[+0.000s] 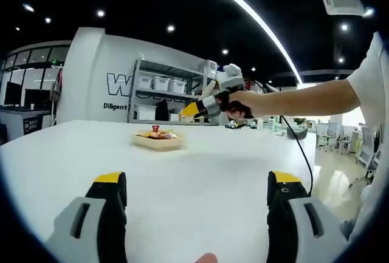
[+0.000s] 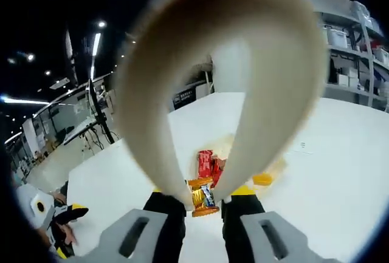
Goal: Place the target food into the container with the food tongs after gripping and lifting it, then release it inside without dropping or visibly crushing the food.
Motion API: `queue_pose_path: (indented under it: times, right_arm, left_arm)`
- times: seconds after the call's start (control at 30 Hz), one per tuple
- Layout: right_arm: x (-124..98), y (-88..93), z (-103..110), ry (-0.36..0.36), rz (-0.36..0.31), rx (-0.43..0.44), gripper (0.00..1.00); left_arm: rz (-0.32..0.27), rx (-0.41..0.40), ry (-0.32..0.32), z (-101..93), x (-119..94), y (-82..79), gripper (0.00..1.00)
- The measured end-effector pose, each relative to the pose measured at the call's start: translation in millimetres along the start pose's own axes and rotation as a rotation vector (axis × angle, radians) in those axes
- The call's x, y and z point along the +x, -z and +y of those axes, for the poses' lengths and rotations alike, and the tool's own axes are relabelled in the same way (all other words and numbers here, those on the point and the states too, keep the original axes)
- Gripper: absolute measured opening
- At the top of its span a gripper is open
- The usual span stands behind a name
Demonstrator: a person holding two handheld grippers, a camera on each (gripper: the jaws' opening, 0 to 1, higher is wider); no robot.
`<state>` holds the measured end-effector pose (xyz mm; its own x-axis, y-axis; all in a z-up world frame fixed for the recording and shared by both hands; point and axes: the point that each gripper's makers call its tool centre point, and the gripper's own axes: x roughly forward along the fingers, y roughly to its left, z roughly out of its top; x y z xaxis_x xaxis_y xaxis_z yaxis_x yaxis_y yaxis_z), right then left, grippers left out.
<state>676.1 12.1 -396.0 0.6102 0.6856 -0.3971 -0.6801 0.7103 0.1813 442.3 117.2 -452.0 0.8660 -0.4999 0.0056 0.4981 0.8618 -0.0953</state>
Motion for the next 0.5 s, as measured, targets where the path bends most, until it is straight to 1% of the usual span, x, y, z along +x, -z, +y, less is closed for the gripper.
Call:
queue_pose_path:
  times: [0.13,0.37,0.5]
  right_arm:
    - [1.9,-1.1,-7.7,0.012,0.001,0.005,0.15]
    - [9.5,3.4,-23.7,0.038,0.02,0.001,0.16]
    - [14.5,2.9,-30.4,0.044,0.028,0.001,0.16]
  left_arm:
    - [0.0,0.0,0.0,-0.1,0.0,-0.1,0.94]
    - [-0.003,-0.001,0.0,-0.3,-0.1,-0.4,0.93]
    - [-0.001,-0.005,0.001,0.0,0.3,-0.4,0.94]
